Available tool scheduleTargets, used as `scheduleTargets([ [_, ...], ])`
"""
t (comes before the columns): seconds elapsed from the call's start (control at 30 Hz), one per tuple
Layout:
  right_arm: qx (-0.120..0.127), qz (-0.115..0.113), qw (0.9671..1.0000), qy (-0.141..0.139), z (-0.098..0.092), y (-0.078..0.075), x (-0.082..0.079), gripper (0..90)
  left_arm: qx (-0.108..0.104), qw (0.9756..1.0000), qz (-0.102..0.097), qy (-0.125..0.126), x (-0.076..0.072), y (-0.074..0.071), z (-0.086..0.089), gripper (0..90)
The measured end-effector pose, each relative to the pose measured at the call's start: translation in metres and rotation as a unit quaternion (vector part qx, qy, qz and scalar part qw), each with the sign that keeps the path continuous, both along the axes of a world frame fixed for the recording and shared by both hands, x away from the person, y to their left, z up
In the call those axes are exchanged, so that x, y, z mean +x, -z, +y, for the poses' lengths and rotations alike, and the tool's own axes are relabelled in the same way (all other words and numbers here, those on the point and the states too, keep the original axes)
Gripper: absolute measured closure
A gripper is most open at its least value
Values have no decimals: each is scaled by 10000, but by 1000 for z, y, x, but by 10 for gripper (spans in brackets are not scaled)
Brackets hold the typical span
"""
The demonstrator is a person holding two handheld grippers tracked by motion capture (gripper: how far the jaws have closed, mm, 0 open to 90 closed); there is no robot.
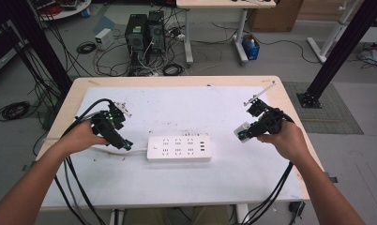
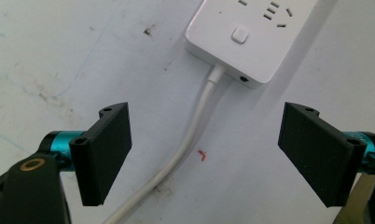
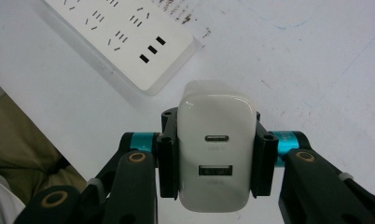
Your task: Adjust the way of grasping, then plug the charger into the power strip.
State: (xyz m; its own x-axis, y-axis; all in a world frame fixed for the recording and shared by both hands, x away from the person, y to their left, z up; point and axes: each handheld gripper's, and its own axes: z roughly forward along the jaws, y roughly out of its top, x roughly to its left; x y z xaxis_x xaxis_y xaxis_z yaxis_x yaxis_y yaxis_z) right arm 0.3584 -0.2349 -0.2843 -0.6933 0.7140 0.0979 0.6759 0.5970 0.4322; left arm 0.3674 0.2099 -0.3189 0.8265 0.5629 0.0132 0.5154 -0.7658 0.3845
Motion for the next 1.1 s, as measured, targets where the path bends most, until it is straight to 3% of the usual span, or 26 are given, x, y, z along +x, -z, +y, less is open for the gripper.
scheduleTargets([
  [0.23,-301,-12,9994,-168,1,-5,0,621,11,10000,39,-52,-5,1,13,175],
  [0.4,-442,-12,9989,-142,-1,-6,3,621,12,9999,77,-101,-5,2,18,175],
  [0.47,-430,-4,9989,-173,-2,-6,2,621,6,9998,153,-98,-5,4,17,175],
  [0.8,-276,-135,9992,-268,-2,-9,1,620,161,9997,154,-75,-3,6,16,175],
  [0.97,-279,-181,9978,-573,4,-11,1,620,111,9997,221,9,-3,7,20,175],
  [1.1,-198,-78,9965,-808,12,-12,2,621,106,9995,231,163,-2,9,20,174],
])
